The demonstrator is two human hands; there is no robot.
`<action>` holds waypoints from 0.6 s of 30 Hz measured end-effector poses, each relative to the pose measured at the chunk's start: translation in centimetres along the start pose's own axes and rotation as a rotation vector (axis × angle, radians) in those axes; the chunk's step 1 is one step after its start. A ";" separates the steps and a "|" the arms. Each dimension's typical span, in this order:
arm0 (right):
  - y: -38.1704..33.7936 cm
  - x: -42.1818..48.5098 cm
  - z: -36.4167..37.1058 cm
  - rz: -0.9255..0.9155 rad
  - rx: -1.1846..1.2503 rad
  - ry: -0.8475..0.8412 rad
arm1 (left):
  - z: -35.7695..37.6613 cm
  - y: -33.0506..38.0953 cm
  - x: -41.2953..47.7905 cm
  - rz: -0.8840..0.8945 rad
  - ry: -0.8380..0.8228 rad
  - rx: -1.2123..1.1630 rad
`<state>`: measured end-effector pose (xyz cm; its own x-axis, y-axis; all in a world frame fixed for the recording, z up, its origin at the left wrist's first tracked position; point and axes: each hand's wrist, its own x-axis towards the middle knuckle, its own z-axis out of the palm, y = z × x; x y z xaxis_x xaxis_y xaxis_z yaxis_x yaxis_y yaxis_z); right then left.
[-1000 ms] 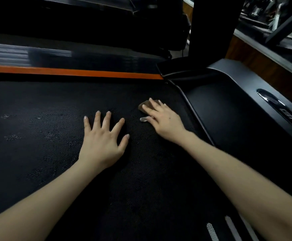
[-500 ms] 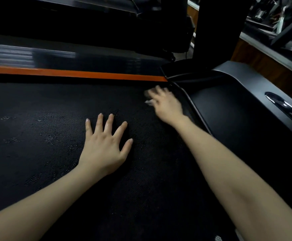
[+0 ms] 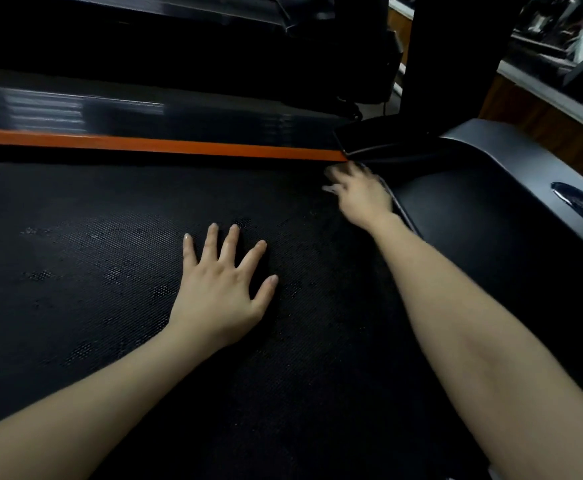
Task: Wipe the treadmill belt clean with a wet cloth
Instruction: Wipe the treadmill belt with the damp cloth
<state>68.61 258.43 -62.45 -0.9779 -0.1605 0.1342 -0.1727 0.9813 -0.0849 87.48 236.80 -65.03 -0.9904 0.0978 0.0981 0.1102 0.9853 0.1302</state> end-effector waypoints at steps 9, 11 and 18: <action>3.3 -8.7 -1.9 -0.206 0.019 -0.054 | -0.4 -0.1 0.1 0.000 -0.028 -0.004; 4.5 -12.5 -3.2 -0.286 -0.006 -0.112 | -0.5 -0.1 0.2 0.005 -0.028 -0.003; 1.0 -18.6 -2.4 -0.155 0.019 -0.022 | -1.0 -0.2 0.2 0.021 -0.006 -0.053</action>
<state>86.87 262.62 -62.68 -0.9417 -0.3119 0.1259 -0.3233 0.9426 -0.0833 87.33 236.48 -64.01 -0.9883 0.1196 0.0952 0.1352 0.9743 0.1800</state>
